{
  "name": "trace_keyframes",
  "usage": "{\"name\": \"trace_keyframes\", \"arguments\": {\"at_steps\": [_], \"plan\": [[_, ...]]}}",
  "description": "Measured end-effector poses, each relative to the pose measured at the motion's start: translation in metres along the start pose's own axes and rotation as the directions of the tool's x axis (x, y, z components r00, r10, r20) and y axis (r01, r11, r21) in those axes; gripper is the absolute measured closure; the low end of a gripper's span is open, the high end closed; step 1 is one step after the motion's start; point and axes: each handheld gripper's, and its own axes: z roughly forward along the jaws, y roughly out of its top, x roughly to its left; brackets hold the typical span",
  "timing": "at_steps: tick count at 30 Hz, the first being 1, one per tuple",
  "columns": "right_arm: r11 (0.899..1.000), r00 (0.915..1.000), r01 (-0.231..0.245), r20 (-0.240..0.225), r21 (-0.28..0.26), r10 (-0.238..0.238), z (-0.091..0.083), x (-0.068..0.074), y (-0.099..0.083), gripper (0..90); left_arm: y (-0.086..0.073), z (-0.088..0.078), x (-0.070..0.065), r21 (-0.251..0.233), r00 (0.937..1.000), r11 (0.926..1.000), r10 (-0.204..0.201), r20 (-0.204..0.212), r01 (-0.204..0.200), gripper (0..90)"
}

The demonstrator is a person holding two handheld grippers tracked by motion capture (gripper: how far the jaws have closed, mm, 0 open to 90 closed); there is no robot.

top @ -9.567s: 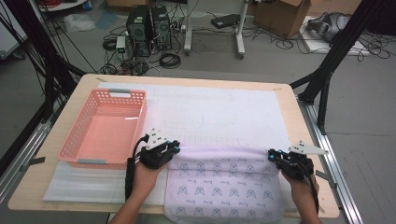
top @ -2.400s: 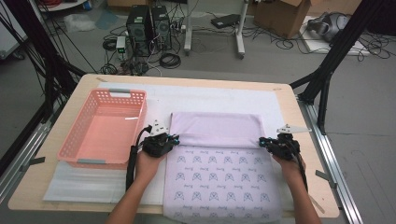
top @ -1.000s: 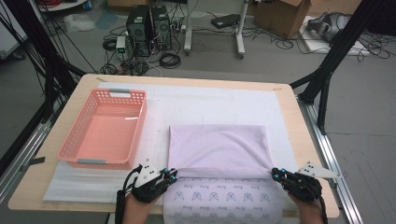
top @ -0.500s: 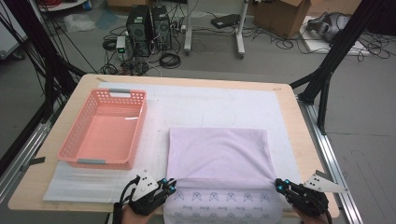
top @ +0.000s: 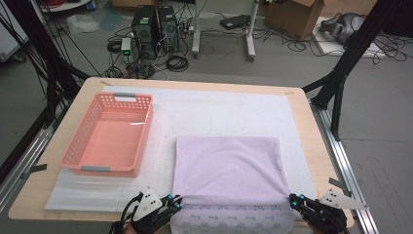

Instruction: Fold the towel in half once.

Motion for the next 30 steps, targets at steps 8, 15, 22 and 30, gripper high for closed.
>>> {"name": "trace_keyframes", "arguments": {"at_steps": [8, 15, 22, 30], "plan": [[1.000, 0.9998, -0.010, 0.018, -0.026, 0.010, -0.002, 0.001, 0.002, 66.8, 0.005, 0.002, 0.005, -0.026, 0.9988, 0.9994, -0.026, -0.041, 0.025, 53.3], [0.997, 0.9973, -0.038, 0.059, -0.072, 0.043, 0.001, -0.009, 0.010, 58.9, 0.021, 0.010, 0.021, -0.062, 0.9969, 0.9972, -0.047, -0.064, 0.043, 44.0], [0.998, 0.9943, -0.038, 0.098, -0.048, 0.042, 0.022, -0.020, 0.021, 55.0, 0.031, 0.032, 0.043, -0.038, 0.9946, 0.9968, -0.073, -0.074, 0.071, 41.4], [0.999, 0.9931, -0.036, 0.110, -0.031, 0.040, 0.045, -0.035, 0.034, 53.3, 0.045, 0.055, 0.071, -0.016, 0.9902, 0.9956, -0.093, -0.104, 0.092, 41.4]]}}
